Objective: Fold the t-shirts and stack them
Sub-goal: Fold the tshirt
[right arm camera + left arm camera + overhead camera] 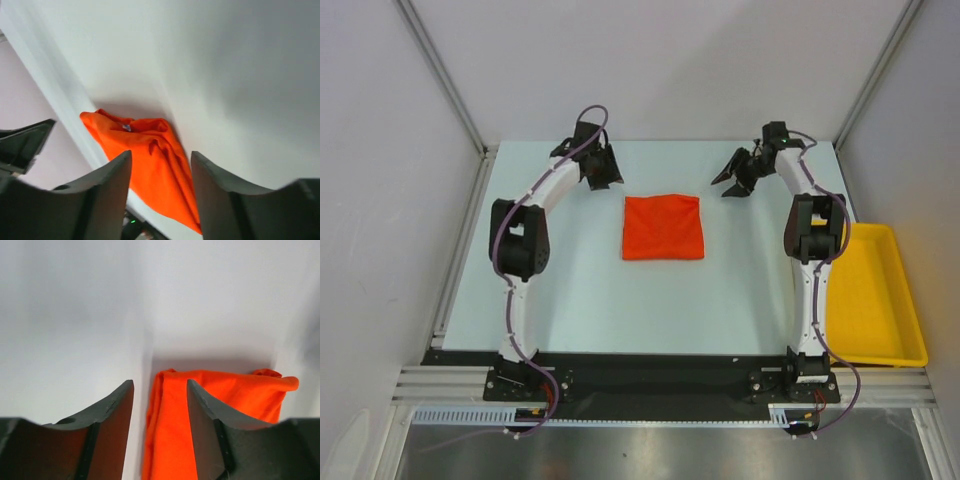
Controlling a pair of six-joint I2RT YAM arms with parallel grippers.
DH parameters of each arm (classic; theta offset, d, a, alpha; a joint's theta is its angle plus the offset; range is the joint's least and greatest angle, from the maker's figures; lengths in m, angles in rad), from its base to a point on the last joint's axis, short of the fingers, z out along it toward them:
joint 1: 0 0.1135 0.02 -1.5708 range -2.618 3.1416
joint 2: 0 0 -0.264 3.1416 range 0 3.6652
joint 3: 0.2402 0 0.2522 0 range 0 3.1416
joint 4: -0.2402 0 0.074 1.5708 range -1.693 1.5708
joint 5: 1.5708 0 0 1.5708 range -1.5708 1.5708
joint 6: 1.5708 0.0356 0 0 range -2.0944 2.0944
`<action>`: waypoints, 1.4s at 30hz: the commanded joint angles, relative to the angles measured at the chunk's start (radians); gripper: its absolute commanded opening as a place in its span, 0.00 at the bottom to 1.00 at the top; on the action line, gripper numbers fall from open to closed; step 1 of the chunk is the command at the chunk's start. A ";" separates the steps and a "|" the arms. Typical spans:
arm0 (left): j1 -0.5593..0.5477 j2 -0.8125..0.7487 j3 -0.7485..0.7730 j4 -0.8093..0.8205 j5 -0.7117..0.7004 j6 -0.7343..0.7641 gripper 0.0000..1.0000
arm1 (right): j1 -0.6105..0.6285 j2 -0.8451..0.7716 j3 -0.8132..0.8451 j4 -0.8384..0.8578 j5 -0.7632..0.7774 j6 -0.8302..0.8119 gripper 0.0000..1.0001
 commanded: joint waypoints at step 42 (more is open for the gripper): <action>0.007 0.032 -0.429 0.775 0.263 -0.156 0.23 | 0.011 0.096 -0.421 0.921 -0.178 0.262 0.24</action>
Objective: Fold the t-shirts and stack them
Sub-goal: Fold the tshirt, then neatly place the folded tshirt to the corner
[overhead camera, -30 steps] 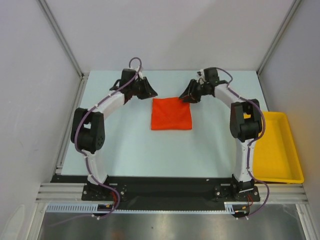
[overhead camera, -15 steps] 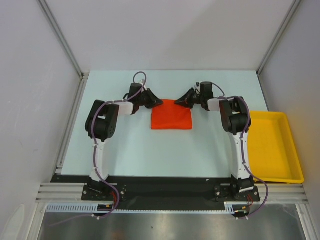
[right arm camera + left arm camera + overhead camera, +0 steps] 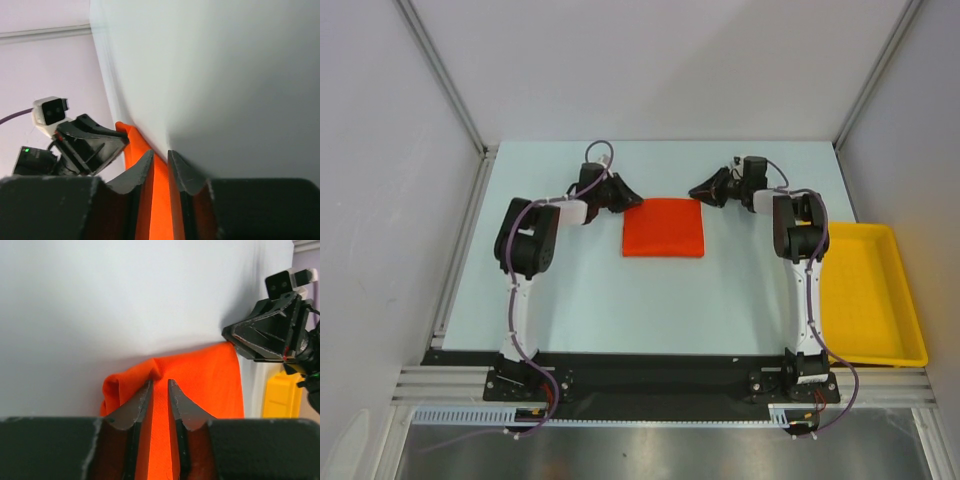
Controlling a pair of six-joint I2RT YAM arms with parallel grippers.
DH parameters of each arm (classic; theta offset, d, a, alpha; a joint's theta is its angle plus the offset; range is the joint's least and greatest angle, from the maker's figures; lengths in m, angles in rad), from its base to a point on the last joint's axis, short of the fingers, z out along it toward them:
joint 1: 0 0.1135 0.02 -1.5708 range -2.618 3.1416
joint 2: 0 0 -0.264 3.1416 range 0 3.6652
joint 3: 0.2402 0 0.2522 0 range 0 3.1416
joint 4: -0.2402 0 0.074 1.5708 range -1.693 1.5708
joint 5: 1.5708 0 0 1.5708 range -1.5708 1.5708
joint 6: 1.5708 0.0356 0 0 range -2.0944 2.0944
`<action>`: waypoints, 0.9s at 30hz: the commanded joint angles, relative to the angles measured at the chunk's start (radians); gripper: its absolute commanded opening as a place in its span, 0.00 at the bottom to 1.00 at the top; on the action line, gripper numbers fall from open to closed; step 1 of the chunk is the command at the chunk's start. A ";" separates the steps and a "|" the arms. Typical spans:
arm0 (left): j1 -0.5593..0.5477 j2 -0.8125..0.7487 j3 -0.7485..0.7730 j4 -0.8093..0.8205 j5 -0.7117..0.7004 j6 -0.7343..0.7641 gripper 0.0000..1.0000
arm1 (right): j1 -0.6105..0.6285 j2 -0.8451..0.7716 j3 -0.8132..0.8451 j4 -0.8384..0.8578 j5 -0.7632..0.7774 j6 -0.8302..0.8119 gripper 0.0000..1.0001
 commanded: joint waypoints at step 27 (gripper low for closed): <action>-0.048 -1.147 -0.507 -0.648 -0.134 0.271 0.35 | -0.010 -0.165 0.226 -0.902 0.047 -0.818 0.75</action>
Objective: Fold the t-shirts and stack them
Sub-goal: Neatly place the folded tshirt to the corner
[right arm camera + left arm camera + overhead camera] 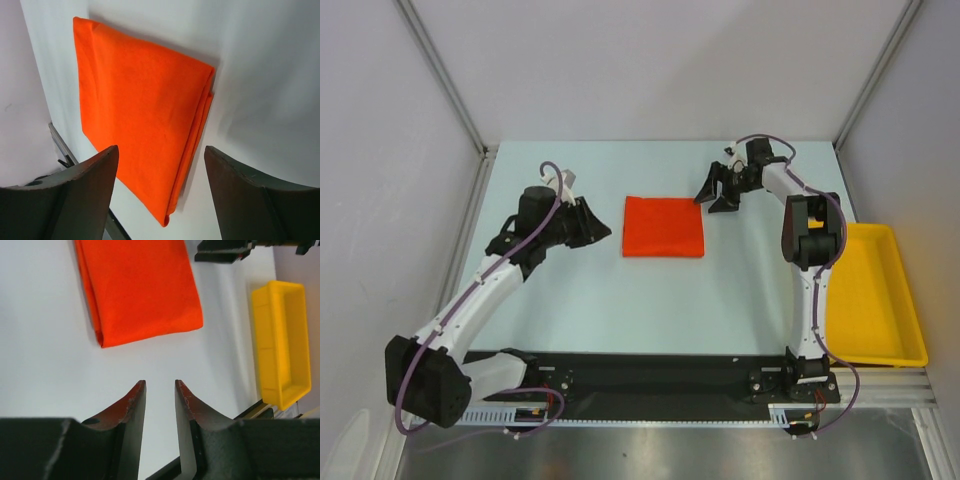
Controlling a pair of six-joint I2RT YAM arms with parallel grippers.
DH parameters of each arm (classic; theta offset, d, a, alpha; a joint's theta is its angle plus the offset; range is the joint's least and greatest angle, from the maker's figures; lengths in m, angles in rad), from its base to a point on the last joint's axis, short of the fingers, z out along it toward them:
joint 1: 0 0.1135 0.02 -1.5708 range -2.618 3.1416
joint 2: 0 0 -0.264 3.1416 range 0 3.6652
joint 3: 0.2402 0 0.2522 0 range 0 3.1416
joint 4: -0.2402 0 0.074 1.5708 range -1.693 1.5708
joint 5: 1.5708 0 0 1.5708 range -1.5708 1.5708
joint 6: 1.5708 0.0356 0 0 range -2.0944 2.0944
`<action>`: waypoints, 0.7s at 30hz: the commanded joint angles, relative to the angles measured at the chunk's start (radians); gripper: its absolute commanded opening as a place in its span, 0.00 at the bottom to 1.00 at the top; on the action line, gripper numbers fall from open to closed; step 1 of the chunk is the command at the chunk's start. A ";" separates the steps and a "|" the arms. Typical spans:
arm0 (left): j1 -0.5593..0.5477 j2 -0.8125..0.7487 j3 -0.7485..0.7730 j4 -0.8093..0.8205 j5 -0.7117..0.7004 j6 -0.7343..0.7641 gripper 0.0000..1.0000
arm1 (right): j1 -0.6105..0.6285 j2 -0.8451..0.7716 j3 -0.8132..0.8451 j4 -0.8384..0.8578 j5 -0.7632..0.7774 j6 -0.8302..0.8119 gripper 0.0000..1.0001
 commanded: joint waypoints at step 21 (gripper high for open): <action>0.021 -0.171 0.042 -0.238 -0.061 0.075 0.36 | 0.041 0.158 0.120 -0.009 -0.058 0.009 0.55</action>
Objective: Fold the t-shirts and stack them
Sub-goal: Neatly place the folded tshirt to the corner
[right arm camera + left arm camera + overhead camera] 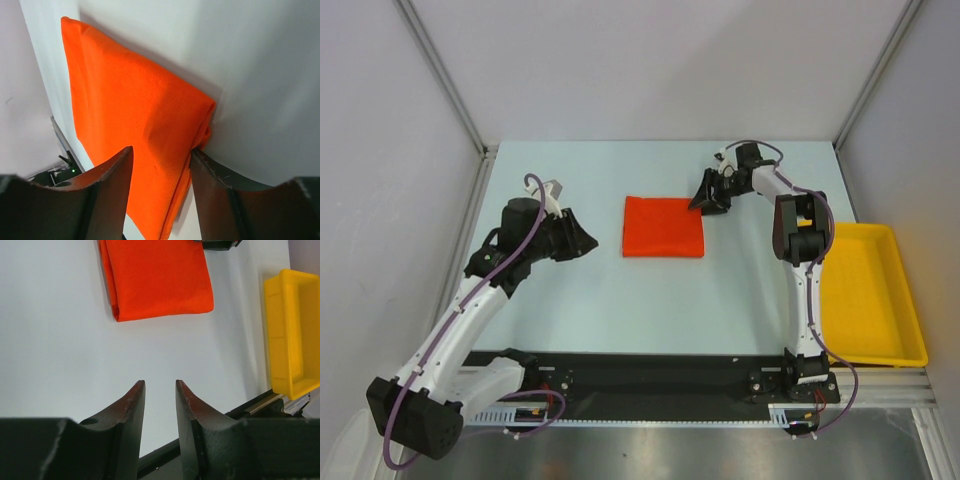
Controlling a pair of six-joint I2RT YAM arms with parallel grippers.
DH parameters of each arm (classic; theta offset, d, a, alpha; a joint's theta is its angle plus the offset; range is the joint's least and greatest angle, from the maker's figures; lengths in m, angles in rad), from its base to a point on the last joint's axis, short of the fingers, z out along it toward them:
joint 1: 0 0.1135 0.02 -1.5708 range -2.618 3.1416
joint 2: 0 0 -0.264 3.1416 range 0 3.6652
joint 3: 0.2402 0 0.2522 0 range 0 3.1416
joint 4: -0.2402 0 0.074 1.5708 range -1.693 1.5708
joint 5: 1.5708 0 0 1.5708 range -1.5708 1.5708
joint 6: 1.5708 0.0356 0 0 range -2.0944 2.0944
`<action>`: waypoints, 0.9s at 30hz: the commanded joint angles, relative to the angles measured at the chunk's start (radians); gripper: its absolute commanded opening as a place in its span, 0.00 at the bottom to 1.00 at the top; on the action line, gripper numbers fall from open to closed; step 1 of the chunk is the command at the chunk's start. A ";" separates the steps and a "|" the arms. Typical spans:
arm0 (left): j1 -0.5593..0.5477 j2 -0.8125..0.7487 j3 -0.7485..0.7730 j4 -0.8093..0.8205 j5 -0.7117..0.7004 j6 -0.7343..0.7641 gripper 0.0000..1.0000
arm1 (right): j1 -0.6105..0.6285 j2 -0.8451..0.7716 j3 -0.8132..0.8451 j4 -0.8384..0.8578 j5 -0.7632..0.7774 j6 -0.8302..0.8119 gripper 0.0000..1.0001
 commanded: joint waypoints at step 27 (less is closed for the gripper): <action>0.034 -0.060 -0.219 0.115 0.043 0.091 0.38 | -0.043 0.076 0.430 -0.363 0.668 -0.355 0.00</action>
